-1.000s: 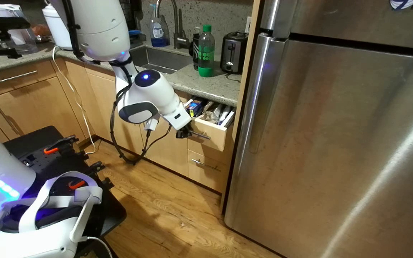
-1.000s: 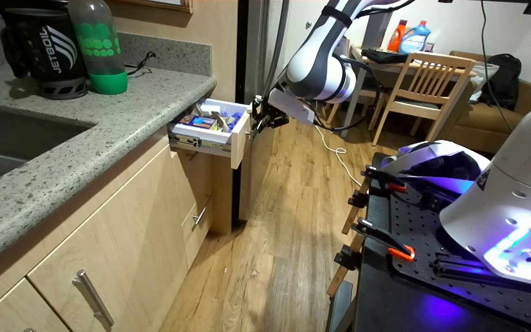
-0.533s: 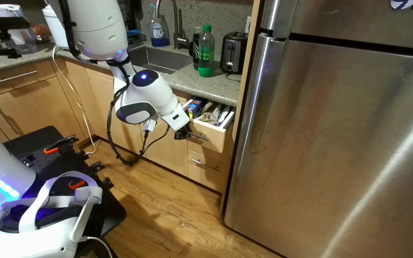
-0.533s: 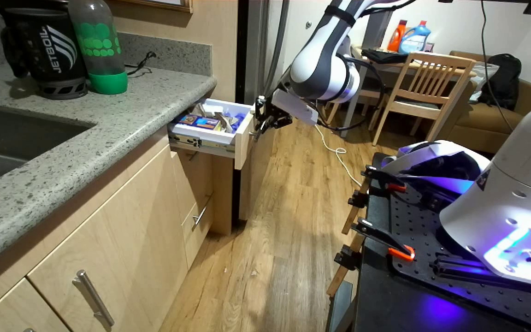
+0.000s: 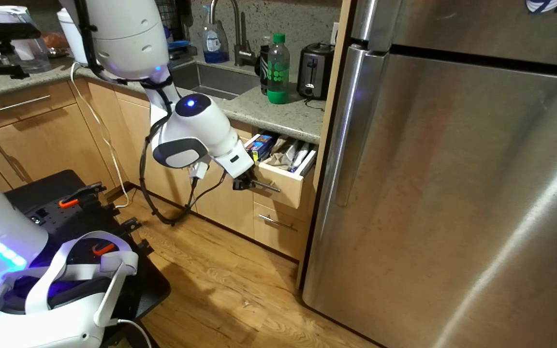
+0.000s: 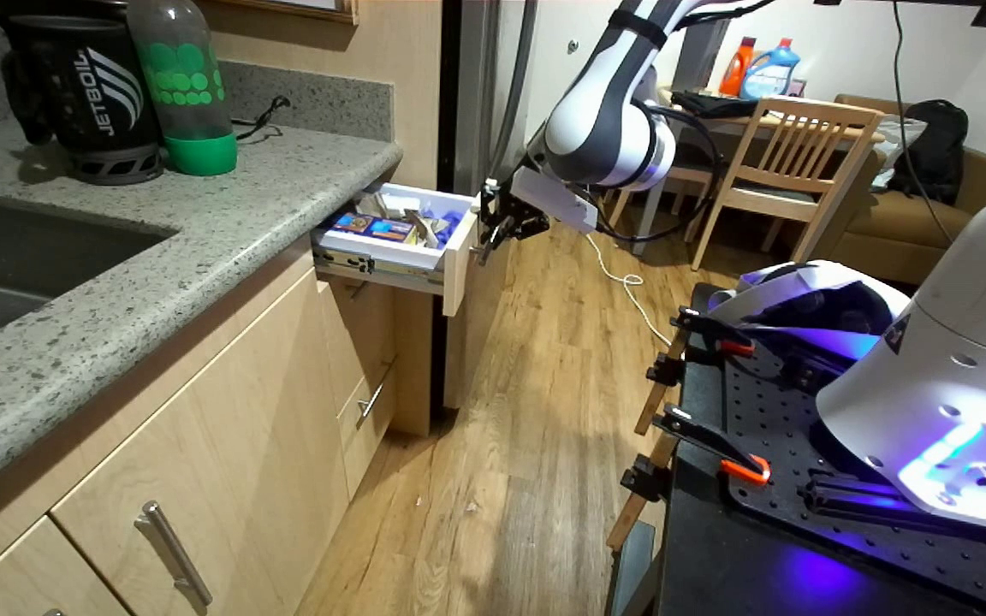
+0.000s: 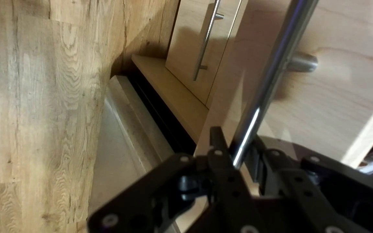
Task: Open the first top drawer
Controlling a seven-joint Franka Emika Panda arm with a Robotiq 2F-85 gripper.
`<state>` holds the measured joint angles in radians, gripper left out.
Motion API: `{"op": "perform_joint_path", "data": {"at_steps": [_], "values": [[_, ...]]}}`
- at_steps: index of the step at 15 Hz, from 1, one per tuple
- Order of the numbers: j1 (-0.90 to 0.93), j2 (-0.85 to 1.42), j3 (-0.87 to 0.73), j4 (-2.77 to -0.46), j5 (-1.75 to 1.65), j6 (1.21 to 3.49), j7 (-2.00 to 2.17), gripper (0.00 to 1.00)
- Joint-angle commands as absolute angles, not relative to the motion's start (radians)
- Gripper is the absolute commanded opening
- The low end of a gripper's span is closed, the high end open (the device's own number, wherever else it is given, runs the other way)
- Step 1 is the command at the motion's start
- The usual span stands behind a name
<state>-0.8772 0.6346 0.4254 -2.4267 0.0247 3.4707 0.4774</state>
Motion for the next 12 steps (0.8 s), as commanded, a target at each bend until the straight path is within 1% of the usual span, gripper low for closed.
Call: {"op": "perform_joint_path", "data": {"at_steps": [1,12], "values": [[-0.86,0.684,0.391,-2.49,0.008,3.471,0.432,0.05],[-0.855,0.647,0.38,-2.519,0.014,3.471,0.439,0.05]]}}
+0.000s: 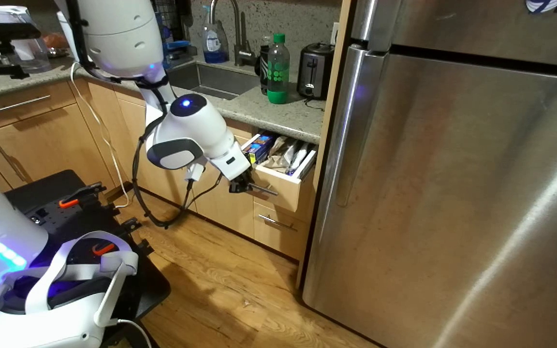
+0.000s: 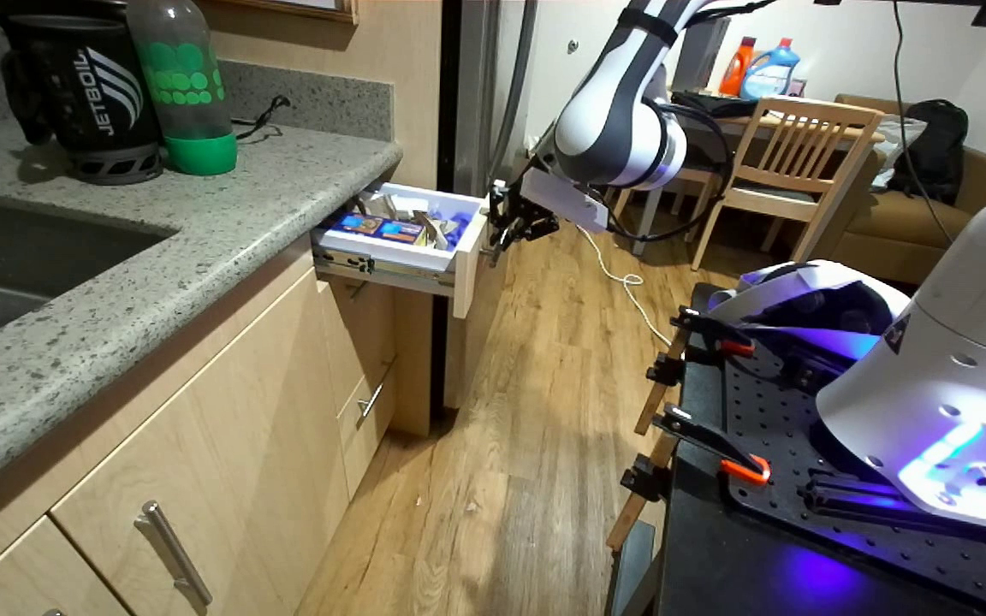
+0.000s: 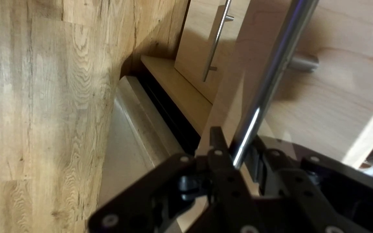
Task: Open the first top drawer
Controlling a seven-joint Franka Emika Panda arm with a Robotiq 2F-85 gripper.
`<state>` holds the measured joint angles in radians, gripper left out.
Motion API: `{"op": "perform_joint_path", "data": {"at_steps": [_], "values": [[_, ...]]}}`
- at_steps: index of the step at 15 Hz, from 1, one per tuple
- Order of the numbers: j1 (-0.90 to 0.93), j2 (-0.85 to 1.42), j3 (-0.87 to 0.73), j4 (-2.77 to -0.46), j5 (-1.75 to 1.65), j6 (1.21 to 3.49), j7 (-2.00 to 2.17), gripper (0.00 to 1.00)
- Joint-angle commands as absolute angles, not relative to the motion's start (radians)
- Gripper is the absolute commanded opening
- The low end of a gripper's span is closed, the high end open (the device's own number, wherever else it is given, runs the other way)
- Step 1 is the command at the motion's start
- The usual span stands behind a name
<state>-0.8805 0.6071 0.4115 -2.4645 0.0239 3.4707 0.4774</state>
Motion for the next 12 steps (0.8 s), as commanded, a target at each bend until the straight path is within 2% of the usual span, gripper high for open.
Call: {"op": "perform_joint_path", "data": {"at_steps": [1,12], "values": [[-0.853,0.644,0.379,-2.521,0.016,3.471,0.439,0.05],[-0.9,0.594,0.41,-2.566,-0.011,3.471,0.448,0.05]]}}
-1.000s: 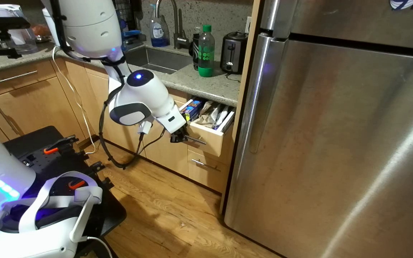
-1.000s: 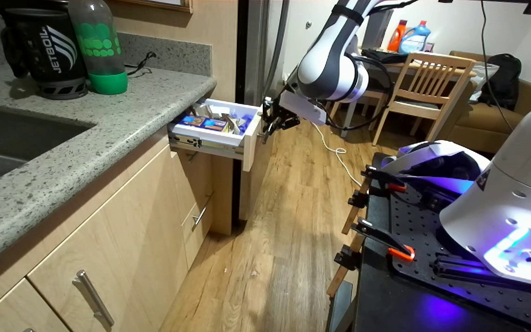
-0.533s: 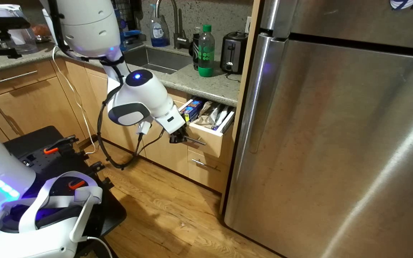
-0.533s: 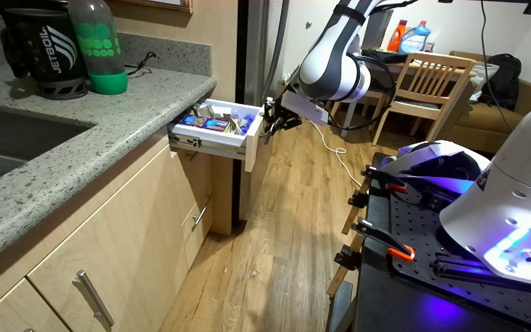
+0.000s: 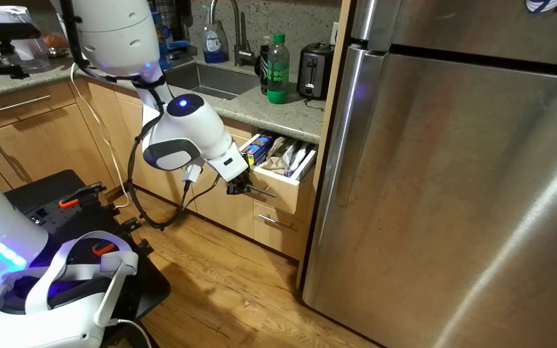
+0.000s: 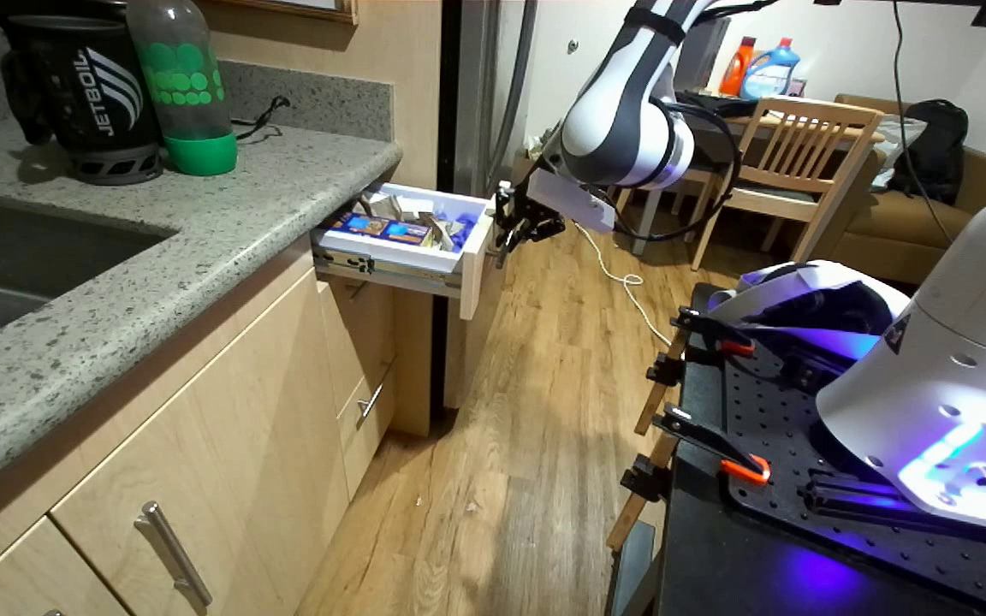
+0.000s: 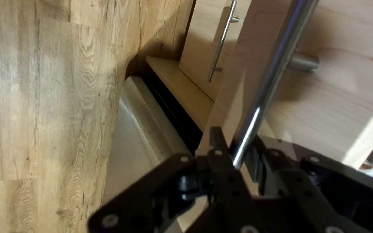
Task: Open the first top drawer
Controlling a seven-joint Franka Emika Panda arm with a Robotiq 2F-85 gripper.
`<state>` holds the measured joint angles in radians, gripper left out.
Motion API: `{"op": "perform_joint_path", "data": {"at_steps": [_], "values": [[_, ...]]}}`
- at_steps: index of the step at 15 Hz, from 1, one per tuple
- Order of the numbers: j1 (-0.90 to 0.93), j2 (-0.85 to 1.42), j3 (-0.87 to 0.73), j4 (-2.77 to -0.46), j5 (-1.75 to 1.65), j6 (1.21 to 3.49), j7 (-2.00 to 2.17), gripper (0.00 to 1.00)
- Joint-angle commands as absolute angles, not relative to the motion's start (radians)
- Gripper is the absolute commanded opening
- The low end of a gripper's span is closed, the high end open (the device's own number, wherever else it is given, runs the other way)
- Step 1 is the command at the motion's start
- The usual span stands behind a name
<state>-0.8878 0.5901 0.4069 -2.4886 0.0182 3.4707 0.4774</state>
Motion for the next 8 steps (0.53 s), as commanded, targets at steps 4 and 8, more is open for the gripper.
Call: {"op": "perform_joint_path", "data": {"at_steps": [4,8], "values": [[-0.944,0.572,0.433,-2.592,-0.038,3.471,0.451,0.05],[-1.009,0.558,0.468,-2.611,-0.073,3.471,0.455,0.05]]}}
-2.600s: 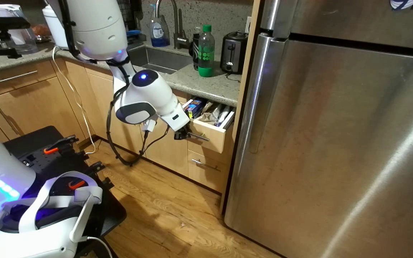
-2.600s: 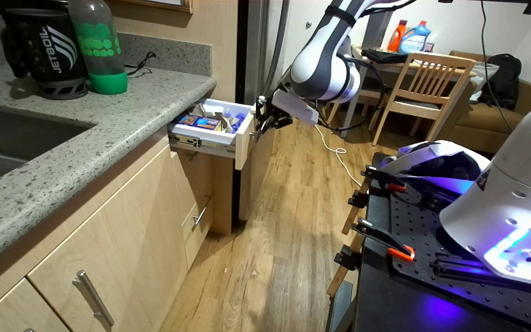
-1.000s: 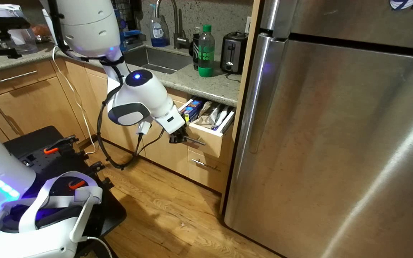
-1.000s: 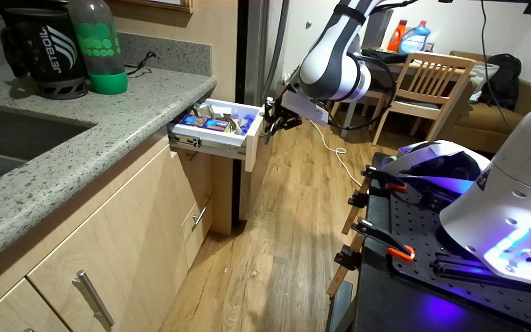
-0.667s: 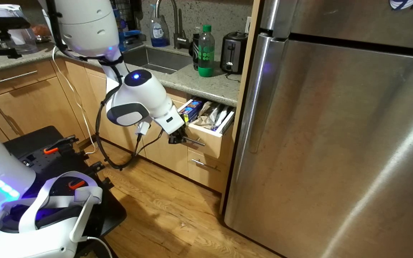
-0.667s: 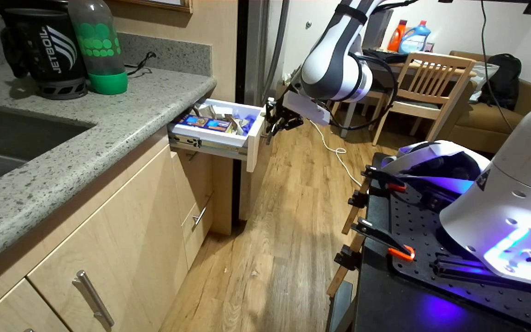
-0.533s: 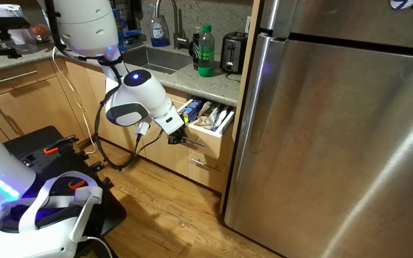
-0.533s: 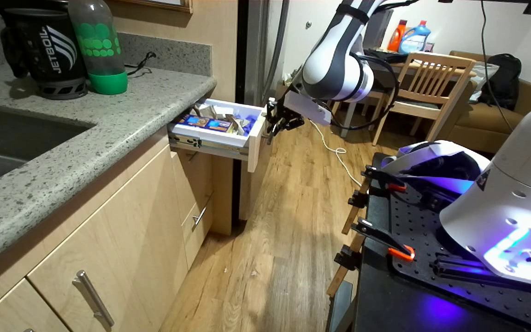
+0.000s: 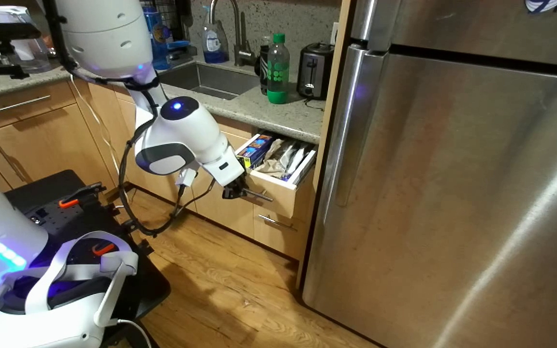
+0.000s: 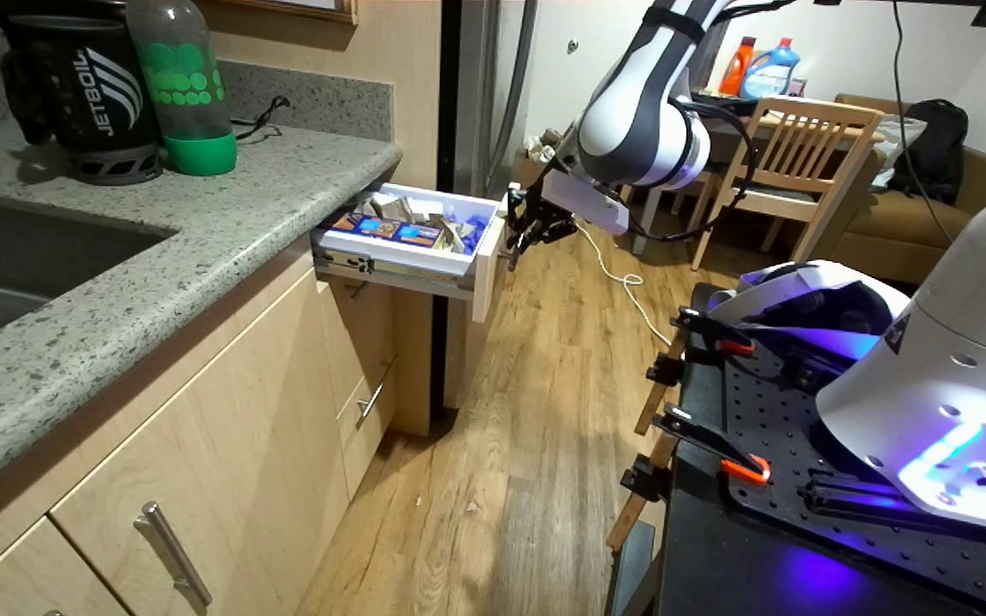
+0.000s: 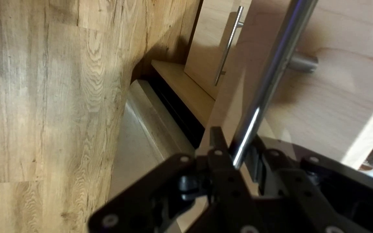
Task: Open the first top drawer
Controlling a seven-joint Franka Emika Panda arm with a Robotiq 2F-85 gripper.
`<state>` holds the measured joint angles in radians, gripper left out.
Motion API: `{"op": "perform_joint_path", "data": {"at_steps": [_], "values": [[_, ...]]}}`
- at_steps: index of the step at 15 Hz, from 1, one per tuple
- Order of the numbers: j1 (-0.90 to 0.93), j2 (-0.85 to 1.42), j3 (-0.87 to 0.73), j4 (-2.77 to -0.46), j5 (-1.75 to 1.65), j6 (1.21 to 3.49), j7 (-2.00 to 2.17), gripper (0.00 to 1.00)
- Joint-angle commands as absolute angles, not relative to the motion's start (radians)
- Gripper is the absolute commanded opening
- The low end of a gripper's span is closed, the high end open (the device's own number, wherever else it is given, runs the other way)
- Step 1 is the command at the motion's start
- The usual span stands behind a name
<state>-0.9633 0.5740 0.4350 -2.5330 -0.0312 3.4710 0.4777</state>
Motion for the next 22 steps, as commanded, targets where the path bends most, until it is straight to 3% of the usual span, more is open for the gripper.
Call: {"op": "perform_joint_path", "data": {"at_steps": [1,8,9,13,14,19,22], "values": [[-1.025,0.558,0.476,-2.615,-0.081,3.471,0.456,0.05],[-1.079,0.569,0.488,-2.579,-0.087,3.47,0.468,0.05],[-1.085,0.569,0.487,-2.579,-0.086,3.469,0.468,0.19],[-1.079,0.569,0.487,-2.576,-0.081,3.468,0.468,0.19],[-1.092,0.567,0.495,-2.579,-0.088,3.468,0.47,0.05],[-1.117,0.558,0.511,-2.589,-0.103,3.467,0.468,0.05],[-1.144,0.551,0.526,-2.597,-0.116,3.466,0.468,0.12]]}}
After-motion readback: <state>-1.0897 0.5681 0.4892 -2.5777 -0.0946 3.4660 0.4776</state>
